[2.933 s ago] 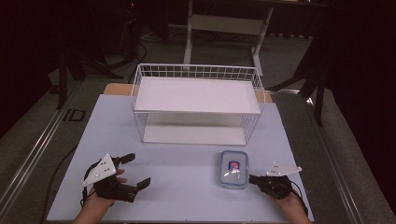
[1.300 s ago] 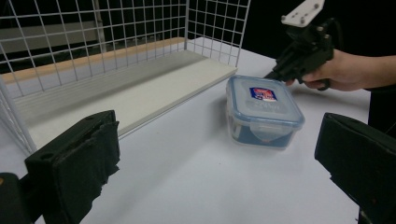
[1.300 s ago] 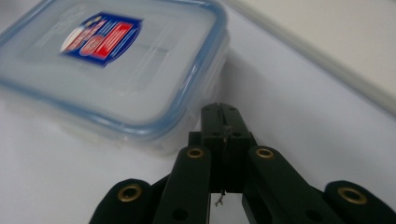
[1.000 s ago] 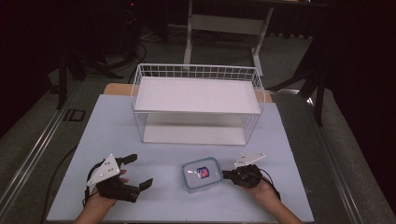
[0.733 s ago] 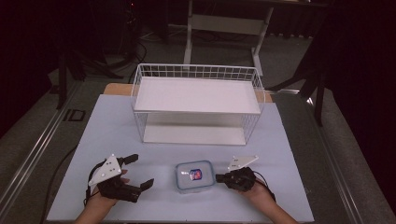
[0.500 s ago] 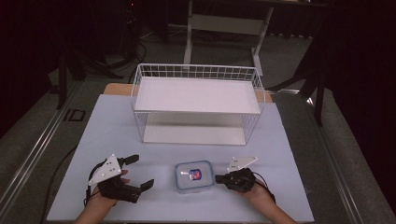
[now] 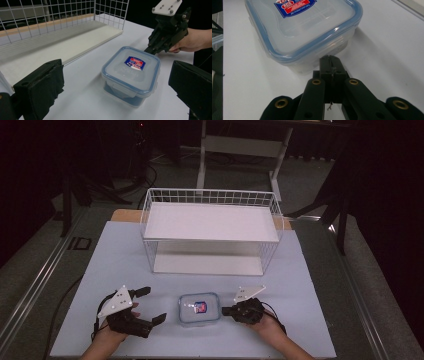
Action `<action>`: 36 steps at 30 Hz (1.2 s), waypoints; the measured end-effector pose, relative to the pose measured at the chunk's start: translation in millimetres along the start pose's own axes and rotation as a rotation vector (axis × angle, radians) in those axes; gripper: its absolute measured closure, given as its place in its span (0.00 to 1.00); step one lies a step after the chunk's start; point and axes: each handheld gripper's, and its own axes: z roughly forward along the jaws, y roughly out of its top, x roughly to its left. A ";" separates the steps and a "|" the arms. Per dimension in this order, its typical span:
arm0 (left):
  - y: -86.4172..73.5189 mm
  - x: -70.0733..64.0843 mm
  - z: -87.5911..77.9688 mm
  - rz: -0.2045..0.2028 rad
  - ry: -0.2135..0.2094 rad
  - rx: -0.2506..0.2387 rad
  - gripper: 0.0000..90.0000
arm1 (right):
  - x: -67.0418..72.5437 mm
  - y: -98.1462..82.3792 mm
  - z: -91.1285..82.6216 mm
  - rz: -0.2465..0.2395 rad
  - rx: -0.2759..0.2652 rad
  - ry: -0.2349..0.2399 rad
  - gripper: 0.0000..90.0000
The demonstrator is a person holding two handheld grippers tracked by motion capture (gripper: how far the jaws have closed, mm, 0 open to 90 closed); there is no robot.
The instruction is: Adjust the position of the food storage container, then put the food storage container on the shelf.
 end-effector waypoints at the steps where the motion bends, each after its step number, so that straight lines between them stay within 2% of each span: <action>1: -0.1 -0.1 0.2 0.001 -0.001 0.004 0.01 | 0.9 1.1 1.3 -0.002 -0.001 0.002 1.00; 4: -0.2 -0.8 1.0 0.003 -0.003 0.008 0.01 | 4.1 3.8 5.7 -0.008 -0.005 0.001 1.00; 7: 0.4 -1.4 0.9 0.003 -0.009 0.003 0.01 | 4.8 5.0 5.5 -0.026 0.004 -0.040 1.00; 11: 1.0 -0.6 0.0 -0.006 -0.021 -0.008 0.01 | 0.0 3.5 -2.6 -0.006 -0.010 -0.085 0.97; 12: 1.1 -0.4 -0.1 -0.007 -0.024 -0.014 0.01 | -0.6 3.3 -12.6 0.000 -0.037 -0.117 0.90; 13: 1.4 -0.4 0.1 -0.012 -0.021 -0.015 0.01 | -0.2 3.5 -17.9 0.008 -0.055 -0.131 0.85; 14: 1.7 -0.1 -0.1 -0.016 -0.024 -0.015 0.01 | -0.3 3.9 -22.8 0.016 -0.075 -0.138 0.75; 17: 2.8 -0.6 0.8 -0.030 -0.029 -0.011 0.01 | 1.7 7.4 -34.6 0.030 -0.125 -0.144 0.52; 19: 5.5 -2.1 0.6 -0.035 -0.025 0.015 0.01 | 3.8 9.5 -41.0 0.046 -0.184 -0.135 0.30; 20: 7.0 -3.2 0.5 -0.035 -0.035 0.016 0.01 | 4.6 10.8 -43.0 0.042 -0.195 -0.115 0.20; 21: 9.2 -4.7 0.5 -0.031 -0.038 0.028 0.01 | 6.1 12.5 -45.0 0.042 -0.208 -0.128 0.17; 22: 11.9 -6.5 0.3 -0.030 -0.034 0.045 0.01 | 7.5 13.7 -46.8 0.049 -0.227 -0.154 0.17; 23: 14.1 -8.4 0.1 -0.023 -0.026 0.049 0.01 | 8.0 15.2 -47.7 0.054 -0.227 -0.161 0.17; 24: 16.6 -10.3 0.2 -0.018 -0.015 0.060 0.01 | 6.9 17.4 -48.8 0.055 -0.221 -0.137 0.16; 26: 21.3 -13.6 0.3 -0.028 0.011 0.091 0.01 | 6.7 20.1 -51.9 0.074 -0.237 -0.121 0.21; 28: 24.3 -15.3 -0.8 -0.046 -0.002 0.069 0.01 | 11.0 23.7 -54.0 0.069 -0.239 -0.152 0.22; 29: 25.5 -15.3 -1.3 -0.052 -0.007 0.060 0.01 | 12.8 26.0 -54.3 0.058 -0.235 -0.151 0.22; 30: 26.8 -15.2 -1.8 -0.068 -0.011 0.060 0.01 | 13.5 28.0 -54.2 0.070 -0.230 -0.138 0.22; 31: 28.2 -14.6 -2.2 -0.094 -0.013 0.068 0.01 | 14.5 30.9 -54.2 0.086 -0.205 -0.140 0.22; 33: 30.3 -12.8 -2.6 -0.146 -0.052 0.089 0.01 | 16.4 34.8 -54.2 0.120 -0.192 -0.126 0.16; 35: 31.1 -12.4 -2.7 -0.159 -0.064 0.114 0.01 | 19.4 38.1 -53.8 0.113 -0.194 -0.134 0.15; 36: 30.8 -12.7 -2.3 -0.151 -0.068 0.124 0.01 | 21.3 39.3 -54.2 0.103 -0.198 -0.143 0.15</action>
